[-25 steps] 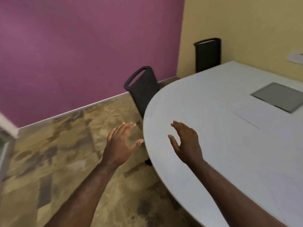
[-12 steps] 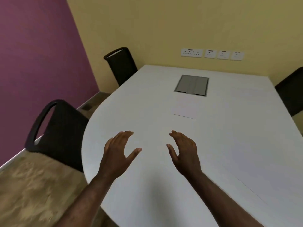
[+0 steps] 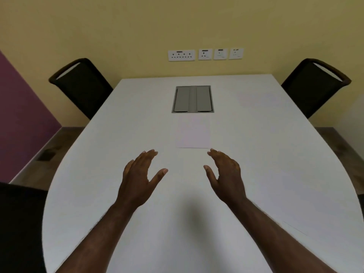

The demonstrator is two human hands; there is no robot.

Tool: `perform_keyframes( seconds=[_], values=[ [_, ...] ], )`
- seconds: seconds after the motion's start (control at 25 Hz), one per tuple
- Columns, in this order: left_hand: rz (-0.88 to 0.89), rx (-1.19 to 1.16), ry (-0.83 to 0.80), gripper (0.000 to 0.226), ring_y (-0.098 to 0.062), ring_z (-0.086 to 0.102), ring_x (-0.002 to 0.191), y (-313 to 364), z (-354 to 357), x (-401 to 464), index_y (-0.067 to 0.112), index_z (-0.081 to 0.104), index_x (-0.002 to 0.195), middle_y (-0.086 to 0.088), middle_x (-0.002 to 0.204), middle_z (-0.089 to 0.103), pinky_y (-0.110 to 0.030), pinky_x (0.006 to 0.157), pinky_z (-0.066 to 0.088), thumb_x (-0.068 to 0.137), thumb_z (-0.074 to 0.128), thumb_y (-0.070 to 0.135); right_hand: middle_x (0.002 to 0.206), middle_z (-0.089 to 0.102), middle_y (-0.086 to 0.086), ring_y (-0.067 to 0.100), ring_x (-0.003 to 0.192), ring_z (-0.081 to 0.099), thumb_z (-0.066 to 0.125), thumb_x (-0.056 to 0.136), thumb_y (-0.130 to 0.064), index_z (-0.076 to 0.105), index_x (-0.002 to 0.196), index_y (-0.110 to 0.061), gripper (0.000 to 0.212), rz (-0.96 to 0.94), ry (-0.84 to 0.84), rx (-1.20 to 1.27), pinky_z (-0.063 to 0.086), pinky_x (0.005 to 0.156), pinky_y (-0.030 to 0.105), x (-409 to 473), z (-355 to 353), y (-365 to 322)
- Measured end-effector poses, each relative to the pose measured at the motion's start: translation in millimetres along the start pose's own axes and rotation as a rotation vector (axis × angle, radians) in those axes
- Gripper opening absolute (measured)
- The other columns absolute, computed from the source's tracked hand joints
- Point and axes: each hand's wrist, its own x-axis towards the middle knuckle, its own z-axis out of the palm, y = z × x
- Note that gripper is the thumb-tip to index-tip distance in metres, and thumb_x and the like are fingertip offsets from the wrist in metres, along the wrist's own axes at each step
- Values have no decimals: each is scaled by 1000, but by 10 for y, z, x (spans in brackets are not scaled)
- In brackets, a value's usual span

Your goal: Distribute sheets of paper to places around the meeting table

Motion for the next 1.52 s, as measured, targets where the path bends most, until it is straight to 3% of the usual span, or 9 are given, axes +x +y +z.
perform_keyframes(
  seconds=[0.16, 0.44, 0.8, 0.92, 1.08, 1.2, 1.36, 1.52],
  values=[
    [46, -62, -109, 75, 4, 13, 142, -369, 377, 557, 29, 28, 150, 13, 158, 26, -34, 119, 13, 86, 36, 68, 149, 45, -1, 21, 141, 36, 55, 95, -32, 50, 135, -20, 43, 88, -38, -88, 25, 109, 36, 325, 333, 240],
    [81, -23, -224, 74, -8, 21, 146, -887, 1124, 1376, 27, 33, 148, 10, 157, 31, -35, 119, 17, 85, 37, 66, 149, 45, 1, 24, 140, 39, 58, 93, -32, 50, 136, -20, 45, 195, -87, -145, 31, 109, 44, 897, 998, 839],
    [115, 41, -252, 68, -11, 29, 144, -1440, 2150, 2541, 26, 33, 148, 8, 156, 33, -39, 116, 24, 90, 49, 57, 149, 46, 3, 24, 138, 41, 58, 93, -33, 49, 138, -18, 48, 189, -220, -188, 35, 108, 42, 1802, 1953, 1642],
    [37, 95, -329, 65, -16, 24, 147, -1561, 2565, 2858, 28, 28, 150, 7, 160, 25, -40, 116, 22, 93, 45, 55, 154, 37, 2, 25, 140, 35, 53, 95, -37, 38, 144, -18, 55, 306, -304, -178, 38, 107, 43, 2073, 2272, 1837],
    [-26, 189, -471, 67, -20, 18, 148, -1659, 3008, 3170, 27, 19, 152, 7, 163, 14, -42, 118, 19, 95, 39, 56, 150, 37, 10, 33, 131, 40, 58, 92, -39, 31, 144, -11, 65, 466, -380, -166, 42, 103, 45, 2419, 2567, 1976],
    [-56, 219, -534, 76, -21, 15, 149, -1762, 3174, 3283, 26, 14, 153, 7, 163, 10, -44, 118, 17, 92, 45, 58, 138, 44, 15, 37, 125, 45, 69, 82, -47, 35, 137, -6, 77, 595, -359, -118, 42, 99, 46, 2589, 2689, 2032],
    [-42, 207, -490, 74, -17, 13, 149, -1933, 3257, 3201, 29, 20, 152, 9, 162, 15, -43, 118, 17, 90, 45, 61, 130, 48, 14, 36, 124, 45, 81, 70, -46, 38, 133, -6, 86, 703, -280, -76, 42, 97, 47, 2668, 2777, 2095],
    [-33, 182, -435, 72, -13, 12, 149, -1980, 3288, 3144, 31, 23, 151, 12, 161, 16, -43, 118, 15, 90, 45, 62, 117, 61, 17, 34, 113, 56, 80, 75, -30, 52, 122, -2, 62, 696, -125, -18, 44, 91, 36, 2668, 2788, 2236]
  ],
)
